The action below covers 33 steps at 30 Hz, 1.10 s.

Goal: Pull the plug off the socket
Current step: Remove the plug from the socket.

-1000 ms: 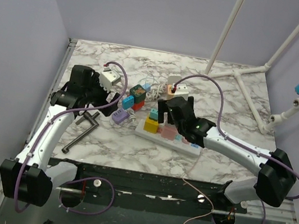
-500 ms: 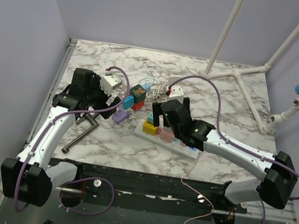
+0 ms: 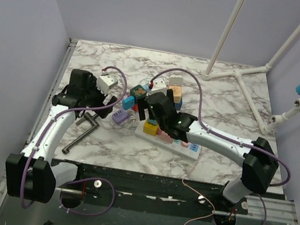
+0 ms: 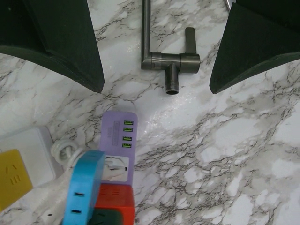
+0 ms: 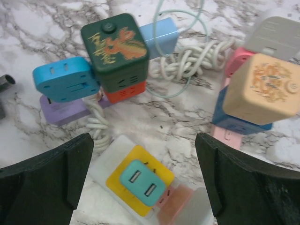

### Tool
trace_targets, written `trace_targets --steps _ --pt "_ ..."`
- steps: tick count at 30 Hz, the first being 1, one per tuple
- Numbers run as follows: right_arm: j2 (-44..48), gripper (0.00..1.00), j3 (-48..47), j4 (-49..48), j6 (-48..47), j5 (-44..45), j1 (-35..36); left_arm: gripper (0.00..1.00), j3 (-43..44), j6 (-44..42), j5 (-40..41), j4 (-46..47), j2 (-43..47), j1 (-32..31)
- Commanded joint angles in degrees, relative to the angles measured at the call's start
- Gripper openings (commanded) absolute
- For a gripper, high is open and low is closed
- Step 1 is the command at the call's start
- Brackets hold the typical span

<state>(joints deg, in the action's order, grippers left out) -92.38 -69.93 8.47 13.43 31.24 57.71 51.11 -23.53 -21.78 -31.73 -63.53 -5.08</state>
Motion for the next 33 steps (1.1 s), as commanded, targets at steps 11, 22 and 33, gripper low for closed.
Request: trace_targets --steps 11,22,33 --pt "-14.81 0.95 -1.47 -11.07 -2.88 -0.06 7.62 0.99 3.55 -0.02 -8.02 -1.61 -2.45 9.74" --pt "-23.57 0.94 -7.62 -11.05 -4.83 2.23 8.01 0.98 3.49 -0.21 -7.14 -2.13 -1.60 9.74" --pt "-27.51 0.88 -6.31 -8.57 -0.61 3.66 8.05 0.98 3.21 -0.62 -6.70 -2.52 -1.04 9.74"
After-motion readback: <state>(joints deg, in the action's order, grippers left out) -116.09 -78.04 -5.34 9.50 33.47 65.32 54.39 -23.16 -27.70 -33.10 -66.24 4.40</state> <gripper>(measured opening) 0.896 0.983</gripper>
